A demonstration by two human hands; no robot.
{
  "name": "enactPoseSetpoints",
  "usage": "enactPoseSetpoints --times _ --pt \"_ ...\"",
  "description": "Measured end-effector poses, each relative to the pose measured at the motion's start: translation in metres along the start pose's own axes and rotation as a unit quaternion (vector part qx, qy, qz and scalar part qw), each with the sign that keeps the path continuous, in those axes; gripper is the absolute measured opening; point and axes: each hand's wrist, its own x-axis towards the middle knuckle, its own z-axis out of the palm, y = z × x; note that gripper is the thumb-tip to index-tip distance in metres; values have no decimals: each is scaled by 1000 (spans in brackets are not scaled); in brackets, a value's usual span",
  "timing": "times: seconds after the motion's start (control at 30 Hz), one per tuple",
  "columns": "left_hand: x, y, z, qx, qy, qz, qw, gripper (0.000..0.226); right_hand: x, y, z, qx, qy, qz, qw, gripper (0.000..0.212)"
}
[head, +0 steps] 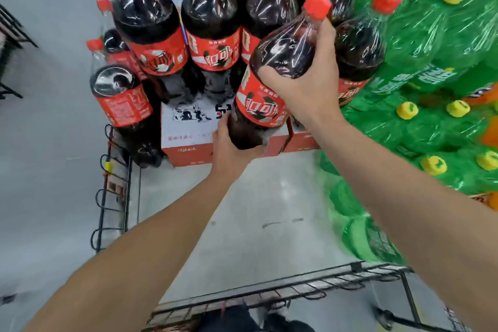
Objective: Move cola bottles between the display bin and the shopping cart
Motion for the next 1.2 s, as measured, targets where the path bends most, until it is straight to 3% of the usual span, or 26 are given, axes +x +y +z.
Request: enactPoseSetpoints --times 0.37,0.53,0.73,0.87,1.07,1.2 --pt "30 8 21 -34 -33 20 999 116 22 1 4 -67 -77 -59 993 100" --pt "33 3 15 16 -76 10 997 117 20 1 -2 -68 -117 -68 988 98" --pt "19 20 -6 64 -117 33 991 79 9 -1 -11 -77 -159 -56 983 104" --pt "13 52 -21 139 -80 106 981 71 5 -4 -12 -140 -132 -38 981 111" --pt "18 106 -63 31 -139 204 969 81 -3 -11 -18 -112 -146 15 983 101" --pt "26 133 -69 65 -202 237 948 84 -10 -9 -22 -124 -125 32 984 98"
